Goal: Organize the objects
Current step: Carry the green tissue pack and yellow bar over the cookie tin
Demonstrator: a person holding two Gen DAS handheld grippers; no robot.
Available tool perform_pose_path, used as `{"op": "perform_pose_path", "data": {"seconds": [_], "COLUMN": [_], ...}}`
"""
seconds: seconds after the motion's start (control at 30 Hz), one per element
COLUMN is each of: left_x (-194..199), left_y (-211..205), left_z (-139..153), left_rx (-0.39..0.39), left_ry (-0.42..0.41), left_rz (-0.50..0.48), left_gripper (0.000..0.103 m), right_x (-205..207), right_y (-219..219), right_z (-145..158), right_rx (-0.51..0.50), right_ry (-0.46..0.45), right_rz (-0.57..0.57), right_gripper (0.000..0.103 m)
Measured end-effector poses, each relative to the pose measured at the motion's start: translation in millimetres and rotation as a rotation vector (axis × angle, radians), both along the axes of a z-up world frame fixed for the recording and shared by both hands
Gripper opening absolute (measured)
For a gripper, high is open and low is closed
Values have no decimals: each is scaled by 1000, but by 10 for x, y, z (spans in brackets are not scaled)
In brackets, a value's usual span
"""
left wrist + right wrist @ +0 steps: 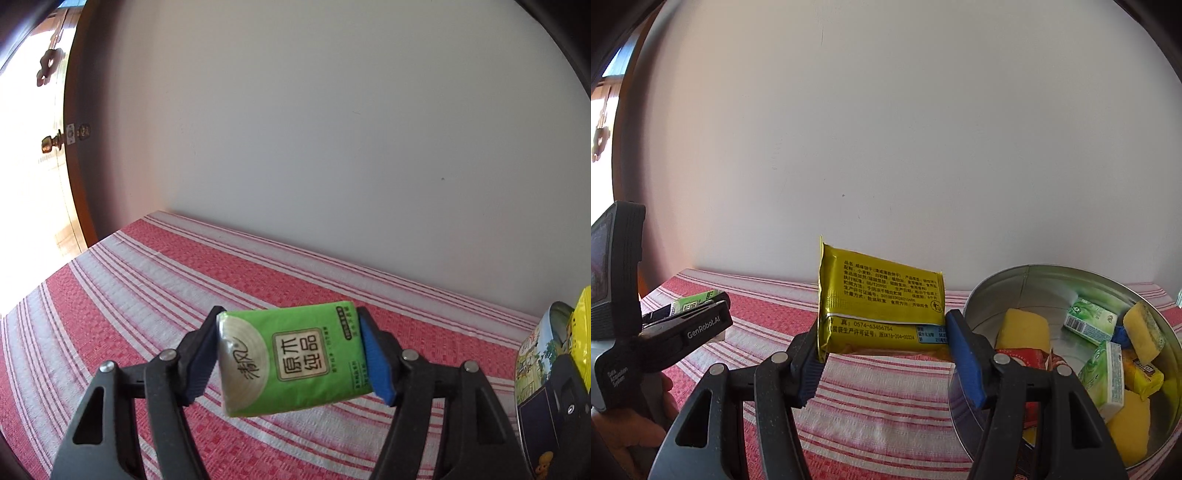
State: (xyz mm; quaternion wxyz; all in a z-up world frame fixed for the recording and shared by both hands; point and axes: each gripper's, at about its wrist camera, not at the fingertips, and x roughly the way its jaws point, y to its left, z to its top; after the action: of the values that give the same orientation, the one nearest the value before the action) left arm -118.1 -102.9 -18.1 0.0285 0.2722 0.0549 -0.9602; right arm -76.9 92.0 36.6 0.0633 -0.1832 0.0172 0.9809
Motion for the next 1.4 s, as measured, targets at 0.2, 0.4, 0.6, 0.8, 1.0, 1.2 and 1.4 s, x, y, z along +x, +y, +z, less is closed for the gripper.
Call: {"op": "perform_pose_path", "data": {"seconds": [0.2,0.4,0.6,0.8,1.0,1.2,1.4], "left_x": [215,323,503,617,755,907,1021], "left_y": [-27,70,157,192,207,251,309], "left_z": [34,49,78,84,90,96,111], "left_rx": [-10,-47,-60,-83,-89,-93,-100], "left_ry": [37,65,87,112,134,158,176], "left_rz": [5,-7,-13,-20,-27,-33,-39], "left_gripper": [70,70,70,70,70,70,70], "right_x": [220,405,524,644,754,906,977], "right_y": [18,134,283,422,506,485,554], "right_z": [25,19,31,46,14,24,19], "right_rx": [24,28,27,35,39,41,64], "right_ry": [37,43,44,49,53,56,66], "right_rz": [6,-3,-19,-30,-41,-50,-55], "right_gripper": [64,64,64,64,64,64,64]}}
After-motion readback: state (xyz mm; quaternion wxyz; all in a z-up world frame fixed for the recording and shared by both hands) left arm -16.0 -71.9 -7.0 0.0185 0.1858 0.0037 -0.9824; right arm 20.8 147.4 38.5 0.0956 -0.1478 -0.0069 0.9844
